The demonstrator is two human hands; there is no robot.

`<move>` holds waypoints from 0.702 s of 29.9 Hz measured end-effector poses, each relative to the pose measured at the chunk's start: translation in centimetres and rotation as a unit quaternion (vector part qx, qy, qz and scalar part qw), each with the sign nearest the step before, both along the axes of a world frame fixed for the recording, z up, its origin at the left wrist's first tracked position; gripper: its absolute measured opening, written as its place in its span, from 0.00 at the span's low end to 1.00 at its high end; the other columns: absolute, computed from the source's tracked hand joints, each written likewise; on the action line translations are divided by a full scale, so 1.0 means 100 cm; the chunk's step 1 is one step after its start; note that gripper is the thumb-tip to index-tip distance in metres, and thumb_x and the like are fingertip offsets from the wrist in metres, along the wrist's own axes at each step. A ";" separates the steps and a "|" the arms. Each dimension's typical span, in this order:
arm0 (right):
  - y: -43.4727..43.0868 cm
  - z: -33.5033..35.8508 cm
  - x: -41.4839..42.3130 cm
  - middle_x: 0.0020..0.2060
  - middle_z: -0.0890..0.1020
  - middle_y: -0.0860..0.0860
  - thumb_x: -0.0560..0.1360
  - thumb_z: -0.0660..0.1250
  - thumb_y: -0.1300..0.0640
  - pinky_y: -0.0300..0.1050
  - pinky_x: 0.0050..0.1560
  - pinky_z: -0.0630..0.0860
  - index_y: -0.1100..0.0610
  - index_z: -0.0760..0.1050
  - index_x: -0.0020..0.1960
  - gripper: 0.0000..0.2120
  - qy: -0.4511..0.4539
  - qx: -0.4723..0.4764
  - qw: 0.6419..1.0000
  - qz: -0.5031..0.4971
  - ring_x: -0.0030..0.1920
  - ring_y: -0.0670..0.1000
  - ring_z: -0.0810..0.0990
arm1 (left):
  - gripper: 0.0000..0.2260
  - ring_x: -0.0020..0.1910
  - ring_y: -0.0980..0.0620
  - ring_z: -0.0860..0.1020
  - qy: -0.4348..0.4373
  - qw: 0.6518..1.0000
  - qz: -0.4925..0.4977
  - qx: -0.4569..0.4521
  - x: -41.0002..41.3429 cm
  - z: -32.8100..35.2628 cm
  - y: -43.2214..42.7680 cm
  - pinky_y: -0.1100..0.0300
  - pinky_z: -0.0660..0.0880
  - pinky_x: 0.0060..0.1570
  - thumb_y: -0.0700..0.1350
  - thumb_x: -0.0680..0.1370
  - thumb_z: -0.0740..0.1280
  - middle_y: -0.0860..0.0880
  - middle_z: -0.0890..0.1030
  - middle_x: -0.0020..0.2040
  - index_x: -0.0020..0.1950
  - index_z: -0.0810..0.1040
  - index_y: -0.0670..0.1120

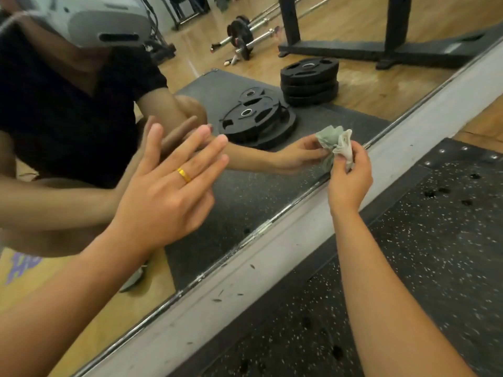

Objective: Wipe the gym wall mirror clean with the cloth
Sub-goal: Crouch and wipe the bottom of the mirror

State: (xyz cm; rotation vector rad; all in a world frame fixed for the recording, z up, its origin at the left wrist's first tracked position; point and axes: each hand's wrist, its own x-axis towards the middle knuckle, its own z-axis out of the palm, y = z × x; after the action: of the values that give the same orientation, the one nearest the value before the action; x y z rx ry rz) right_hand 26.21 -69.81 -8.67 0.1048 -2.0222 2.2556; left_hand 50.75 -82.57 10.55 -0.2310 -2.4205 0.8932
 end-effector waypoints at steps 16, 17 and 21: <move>-0.029 -0.006 0.088 0.56 0.80 0.43 0.81 0.66 0.63 0.33 0.59 0.73 0.53 0.81 0.66 0.16 0.068 0.034 0.997 -0.025 0.57 0.42 0.78 | 0.18 0.77 0.45 0.68 0.032 0.999 0.013 -0.036 0.021 -0.017 -0.012 0.38 0.54 0.78 0.43 0.83 0.62 0.45 0.73 0.76 0.73 0.77 0.42; -0.031 -0.003 0.084 0.56 0.80 0.44 0.81 0.66 0.63 0.31 0.58 0.73 0.53 0.82 0.66 0.16 0.055 0.024 0.997 -0.040 0.57 0.41 0.78 | 0.18 0.78 0.45 0.68 0.028 0.999 0.012 -0.034 0.021 -0.017 -0.013 0.38 0.54 0.79 0.43 0.83 0.62 0.45 0.73 0.76 0.73 0.77 0.42; -0.027 0.013 0.071 0.55 0.81 0.47 0.81 0.69 0.60 0.25 0.54 0.71 0.55 0.82 0.65 0.13 0.014 0.015 0.997 -0.073 0.54 0.42 0.78 | 0.18 0.78 0.45 0.68 0.028 0.999 0.013 -0.022 0.021 -0.016 -0.013 0.39 0.52 0.80 0.44 0.83 0.61 0.45 0.73 0.75 0.71 0.78 0.43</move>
State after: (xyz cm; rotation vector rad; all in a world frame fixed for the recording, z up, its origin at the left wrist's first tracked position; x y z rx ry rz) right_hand 33.28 -72.47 -7.39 -0.0073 -1.9809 2.1241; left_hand 52.84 -83.87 8.91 -0.1884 -2.3582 0.9539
